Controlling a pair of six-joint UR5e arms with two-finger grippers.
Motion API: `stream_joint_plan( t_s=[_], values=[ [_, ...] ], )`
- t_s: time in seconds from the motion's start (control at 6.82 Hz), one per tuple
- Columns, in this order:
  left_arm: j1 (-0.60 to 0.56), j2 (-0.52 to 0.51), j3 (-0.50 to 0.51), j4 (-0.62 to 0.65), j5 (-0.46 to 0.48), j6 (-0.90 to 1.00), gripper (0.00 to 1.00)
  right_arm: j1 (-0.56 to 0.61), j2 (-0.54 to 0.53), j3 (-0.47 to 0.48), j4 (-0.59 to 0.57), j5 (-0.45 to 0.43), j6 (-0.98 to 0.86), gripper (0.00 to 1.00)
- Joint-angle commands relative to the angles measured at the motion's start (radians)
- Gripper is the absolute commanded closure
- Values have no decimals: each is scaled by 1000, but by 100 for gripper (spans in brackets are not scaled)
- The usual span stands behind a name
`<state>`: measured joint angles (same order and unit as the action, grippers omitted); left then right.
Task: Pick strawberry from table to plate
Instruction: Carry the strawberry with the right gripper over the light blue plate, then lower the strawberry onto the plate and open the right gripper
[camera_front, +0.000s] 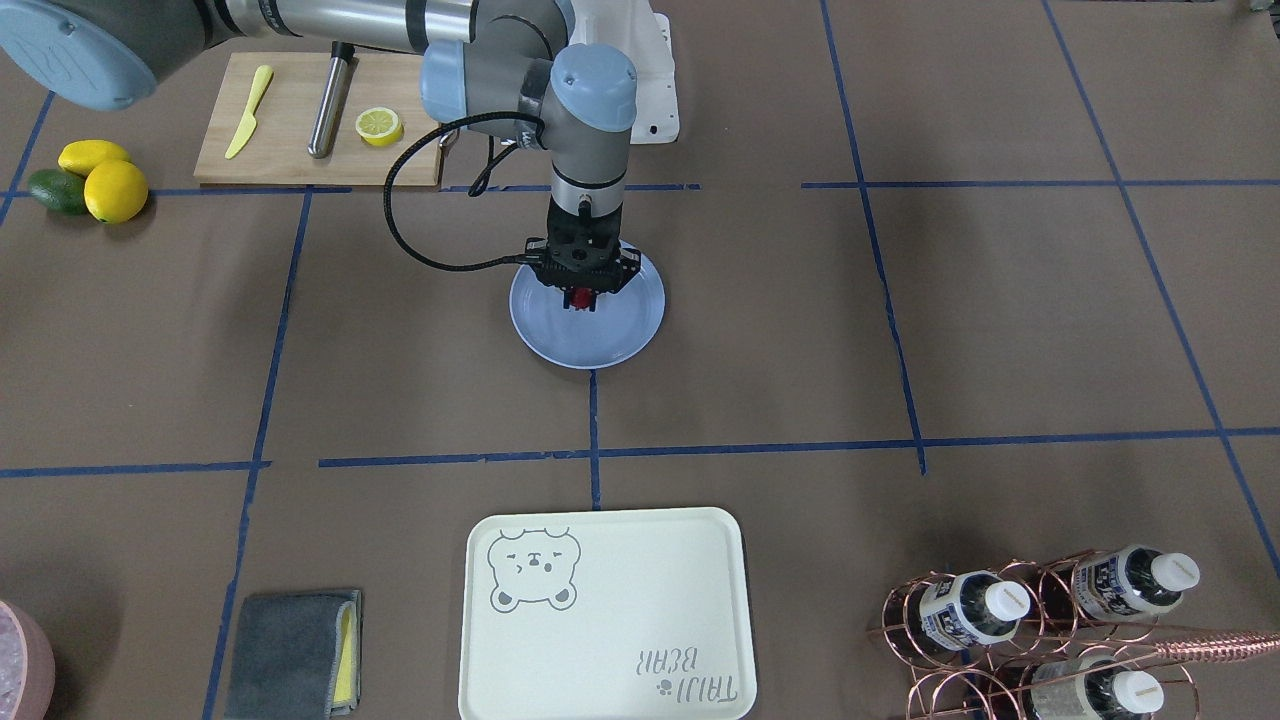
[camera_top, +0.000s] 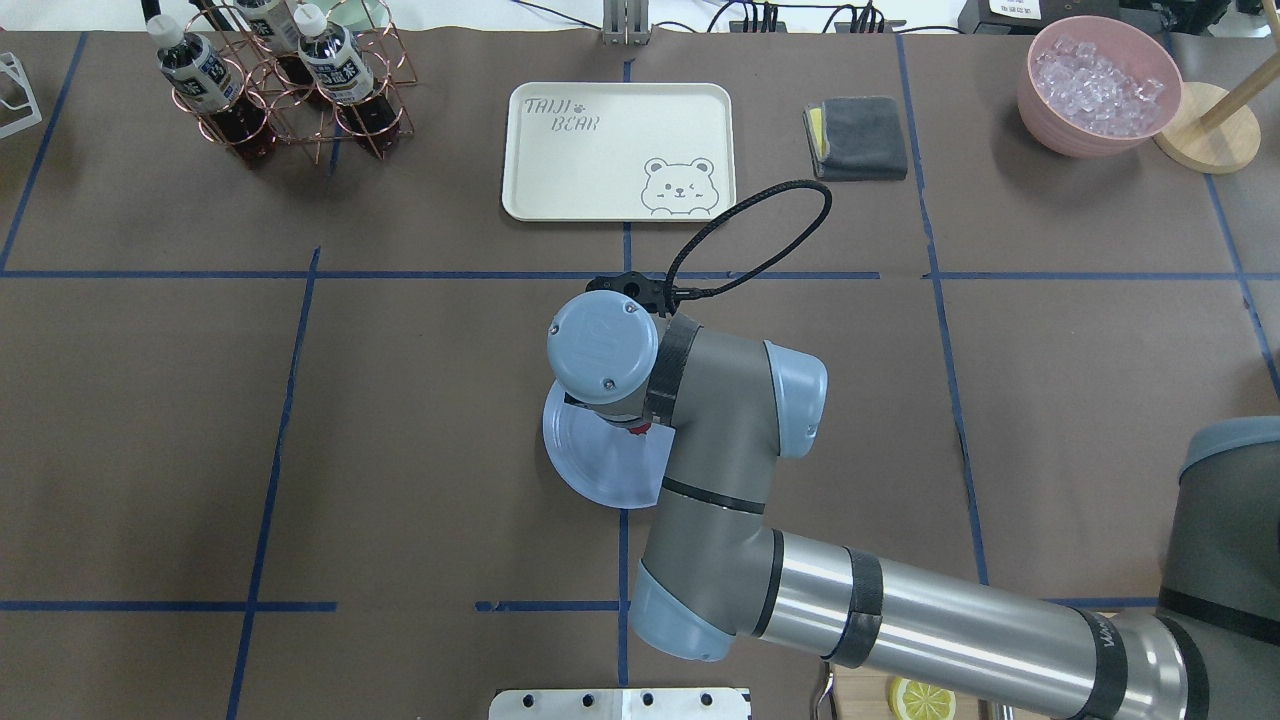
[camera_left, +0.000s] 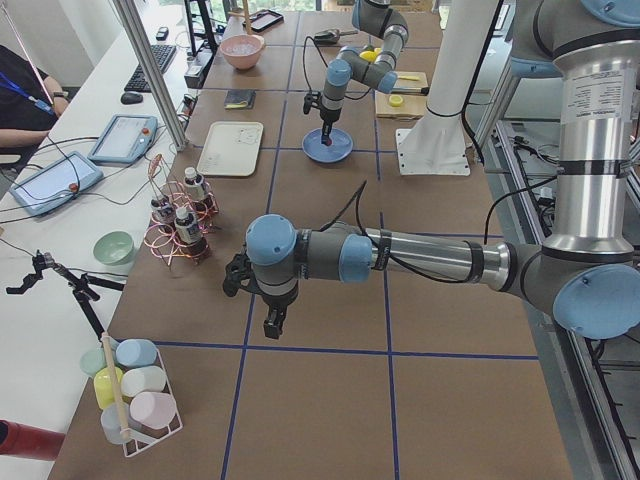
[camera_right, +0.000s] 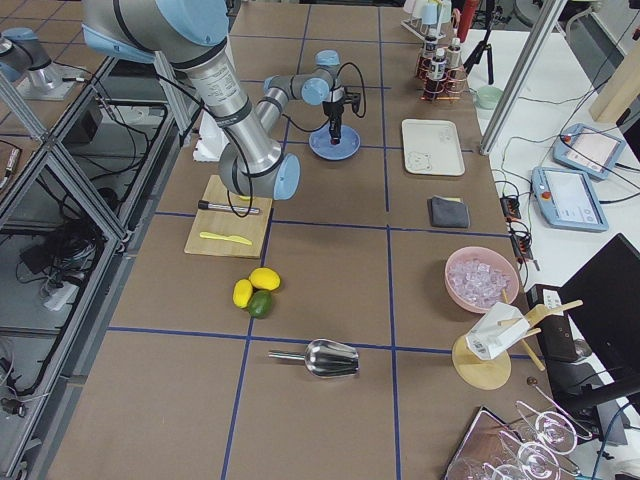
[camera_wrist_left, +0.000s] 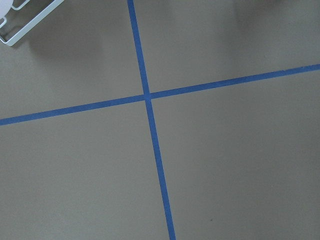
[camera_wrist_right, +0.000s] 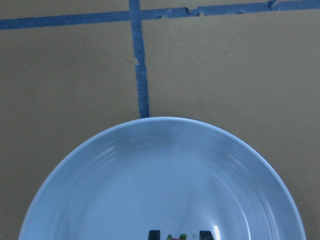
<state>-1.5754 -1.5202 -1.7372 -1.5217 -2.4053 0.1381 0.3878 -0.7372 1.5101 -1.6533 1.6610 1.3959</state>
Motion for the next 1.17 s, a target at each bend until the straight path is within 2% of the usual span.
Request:
stream_joint_plan(
  t_s=[0.0,0.15,0.44,0.59,1.03],
  values=[
    [0,0,-1,0,0,0,0,-6,7,-42,65,-27,6,100],
    [0,0,-1,0,0,0,0,-6,7,-75,117,-29,8,100],
    [0,0,1,0,0,0,0,-6,6,-73,109,-27,6,100],
    [0,0,1,0,-2,0,0,-6,1,-62,107,-29,2,1],
    [0,-2,1,-2,0,0,0,0,2,51,19,-21,-12,0]
  ],
)
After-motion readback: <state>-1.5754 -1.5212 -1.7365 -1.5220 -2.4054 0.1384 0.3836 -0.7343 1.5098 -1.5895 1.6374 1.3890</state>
